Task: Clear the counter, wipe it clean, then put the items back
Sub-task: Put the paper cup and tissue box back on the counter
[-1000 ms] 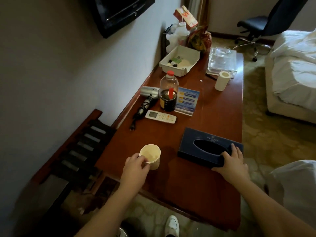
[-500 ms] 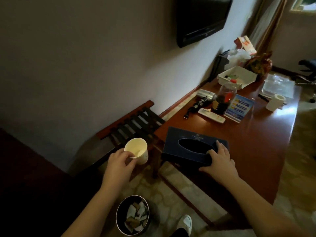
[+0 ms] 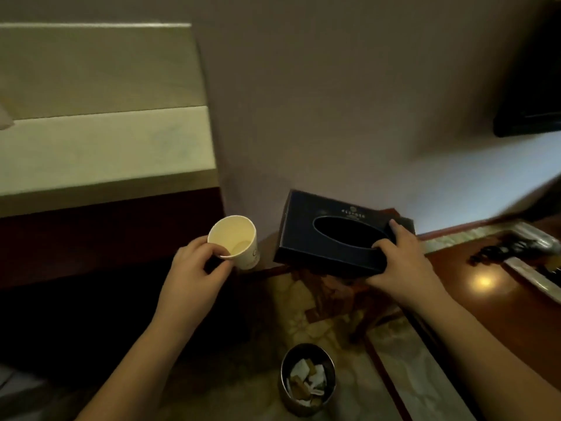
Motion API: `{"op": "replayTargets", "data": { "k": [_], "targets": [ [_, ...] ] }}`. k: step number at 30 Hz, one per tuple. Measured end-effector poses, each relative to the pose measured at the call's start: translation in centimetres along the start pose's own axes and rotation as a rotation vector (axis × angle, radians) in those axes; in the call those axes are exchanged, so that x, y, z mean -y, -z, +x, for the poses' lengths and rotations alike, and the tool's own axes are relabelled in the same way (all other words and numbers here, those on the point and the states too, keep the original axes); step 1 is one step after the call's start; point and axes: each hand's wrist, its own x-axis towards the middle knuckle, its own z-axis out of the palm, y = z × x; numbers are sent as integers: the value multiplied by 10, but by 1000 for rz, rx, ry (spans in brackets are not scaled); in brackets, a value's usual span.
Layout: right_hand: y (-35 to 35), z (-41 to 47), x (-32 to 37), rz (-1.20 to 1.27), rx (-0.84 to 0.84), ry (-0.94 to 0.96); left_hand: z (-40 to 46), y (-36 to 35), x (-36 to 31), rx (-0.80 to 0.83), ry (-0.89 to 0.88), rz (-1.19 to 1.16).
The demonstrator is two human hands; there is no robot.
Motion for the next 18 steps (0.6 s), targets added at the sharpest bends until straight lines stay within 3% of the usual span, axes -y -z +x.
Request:
{"op": "replayTargets", "data": {
  "k": [18],
  "targets": [
    [63,75,251,39,-93,548,-17,215,63,-480,97,58]
  ]
}}
